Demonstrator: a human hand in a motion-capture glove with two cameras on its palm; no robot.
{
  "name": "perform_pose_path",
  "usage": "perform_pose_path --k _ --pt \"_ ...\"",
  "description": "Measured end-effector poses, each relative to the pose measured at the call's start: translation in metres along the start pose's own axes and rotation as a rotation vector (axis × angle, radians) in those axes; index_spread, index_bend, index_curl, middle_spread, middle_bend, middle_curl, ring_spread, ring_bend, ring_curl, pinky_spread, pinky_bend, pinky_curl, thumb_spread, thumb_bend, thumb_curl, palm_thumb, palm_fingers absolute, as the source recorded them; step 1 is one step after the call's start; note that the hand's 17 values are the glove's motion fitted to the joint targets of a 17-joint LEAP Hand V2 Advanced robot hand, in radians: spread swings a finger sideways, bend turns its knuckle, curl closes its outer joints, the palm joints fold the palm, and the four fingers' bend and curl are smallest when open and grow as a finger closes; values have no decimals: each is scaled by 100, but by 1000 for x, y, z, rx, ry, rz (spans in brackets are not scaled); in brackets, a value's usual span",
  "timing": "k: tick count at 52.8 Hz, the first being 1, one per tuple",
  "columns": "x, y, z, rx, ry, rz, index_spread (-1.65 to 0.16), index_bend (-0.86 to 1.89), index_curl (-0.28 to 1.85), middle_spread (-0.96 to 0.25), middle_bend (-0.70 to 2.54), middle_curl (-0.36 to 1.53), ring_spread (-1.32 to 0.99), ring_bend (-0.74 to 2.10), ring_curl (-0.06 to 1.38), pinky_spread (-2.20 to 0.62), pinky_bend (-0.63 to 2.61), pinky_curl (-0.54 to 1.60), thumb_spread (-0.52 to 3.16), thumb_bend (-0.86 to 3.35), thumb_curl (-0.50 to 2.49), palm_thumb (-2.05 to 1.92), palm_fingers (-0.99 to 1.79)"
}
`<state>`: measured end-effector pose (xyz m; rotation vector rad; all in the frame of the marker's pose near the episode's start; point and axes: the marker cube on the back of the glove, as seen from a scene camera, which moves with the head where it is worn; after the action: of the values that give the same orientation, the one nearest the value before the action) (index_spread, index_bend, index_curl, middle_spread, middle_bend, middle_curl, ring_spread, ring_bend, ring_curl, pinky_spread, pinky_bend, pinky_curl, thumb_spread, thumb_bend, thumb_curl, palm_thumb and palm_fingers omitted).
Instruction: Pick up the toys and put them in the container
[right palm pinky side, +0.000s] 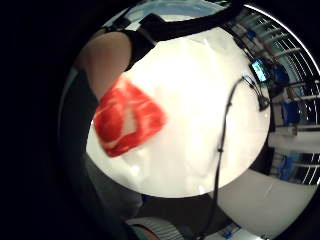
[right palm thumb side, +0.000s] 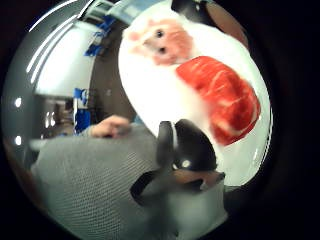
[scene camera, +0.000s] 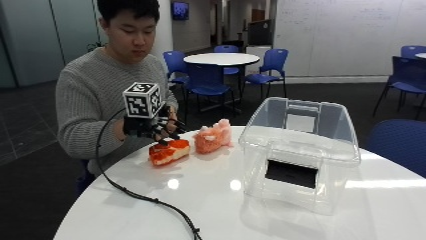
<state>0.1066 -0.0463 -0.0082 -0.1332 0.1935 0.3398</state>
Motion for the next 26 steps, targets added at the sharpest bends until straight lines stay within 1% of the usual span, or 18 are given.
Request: perform_pose_path --k 4,13,23,26 --pt "11 -10 -2 -17 -25 43 -40 14 25 -22 15 21 -22 34 17 2 60 31 147 12 26 5 12" --pt "6 -12 9 -39 -37 30 -40 15 24 -20 18 23 -20 41 20 3 69 34 142 8 28 4 7" --pt "-6 -14 62 -144 7 14 -39 14 25 -19 18 25 -20 49 23 3 76 36 139 6 30 6 7" --pt "-9 -14 80 -136 52 17 -40 13 24 -19 17 25 -22 54 24 2 80 37 139 6 30 9 8"
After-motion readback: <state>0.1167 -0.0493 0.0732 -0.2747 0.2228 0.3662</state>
